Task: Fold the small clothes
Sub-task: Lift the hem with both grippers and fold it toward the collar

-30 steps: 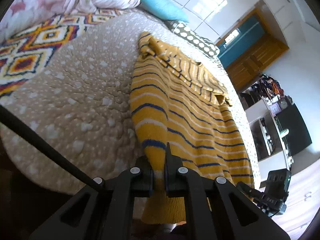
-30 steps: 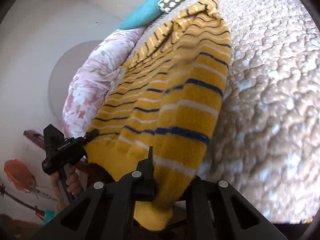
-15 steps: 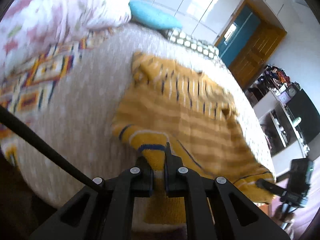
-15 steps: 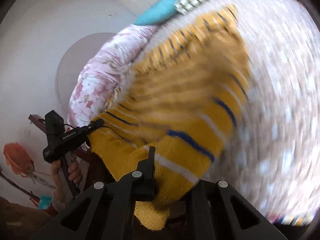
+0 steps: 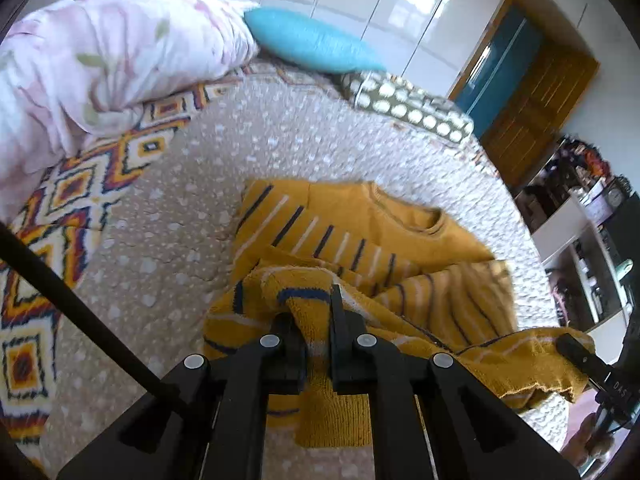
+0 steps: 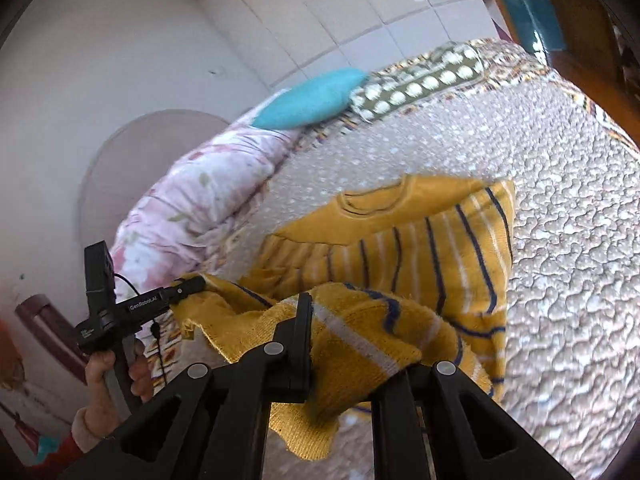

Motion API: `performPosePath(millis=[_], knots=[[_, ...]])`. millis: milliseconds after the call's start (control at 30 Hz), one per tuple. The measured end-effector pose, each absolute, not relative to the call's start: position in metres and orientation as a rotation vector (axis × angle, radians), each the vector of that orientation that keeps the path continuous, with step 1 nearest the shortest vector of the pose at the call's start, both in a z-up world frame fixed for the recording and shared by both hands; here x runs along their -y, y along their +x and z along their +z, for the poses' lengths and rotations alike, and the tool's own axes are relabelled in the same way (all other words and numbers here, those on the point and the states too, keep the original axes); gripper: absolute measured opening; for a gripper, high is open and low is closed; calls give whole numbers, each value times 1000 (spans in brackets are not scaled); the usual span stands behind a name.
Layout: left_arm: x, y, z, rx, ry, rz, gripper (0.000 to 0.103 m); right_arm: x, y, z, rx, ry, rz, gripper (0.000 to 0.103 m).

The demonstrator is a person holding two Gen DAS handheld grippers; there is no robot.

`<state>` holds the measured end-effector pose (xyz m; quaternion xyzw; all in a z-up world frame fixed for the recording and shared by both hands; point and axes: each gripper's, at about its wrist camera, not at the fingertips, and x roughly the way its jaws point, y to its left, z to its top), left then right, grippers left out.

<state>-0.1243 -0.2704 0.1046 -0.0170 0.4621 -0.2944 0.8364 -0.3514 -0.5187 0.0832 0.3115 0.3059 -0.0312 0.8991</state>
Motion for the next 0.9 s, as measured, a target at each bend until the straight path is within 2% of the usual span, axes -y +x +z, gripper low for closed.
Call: performPosePath(millis=[367,400,433,467,500,533,567,600,667,900], knots=[[311,-35,52,-1186,-232,-601,17,596,-257,19,-758,822,-173,14],[312,-31,49,-1196,-252,-611,21,602,-251,14,-759,850,-169,15],[311,-26,47,-1204,-286,-630,24,605,-247,10,-757,874,-164,21],[309,-21,45,-1209,-334,-651,33,611,-243,5,-748,914,-153,32],[306,-17,44,-1213,-386,-669,43,619,-239,0,-723,969,-137,38],[302,-13,42,-1214,-441,-682,48,623,-238,-2,-706,1000,-133,45],[296,-8,42,-1203,-487,-671,62,627,-237,-4,-693,1027,-133,49],[291,-4,43,-1181,-508,-642,71,631,-236,-7,-677,1053,-146,52],[282,2,46,-1154,-531,-612,75,638,-235,-7,-657,1064,-181,63],[258,9,47,-1160,-481,-551,75,654,-232,5,-666,1015,-235,63]])
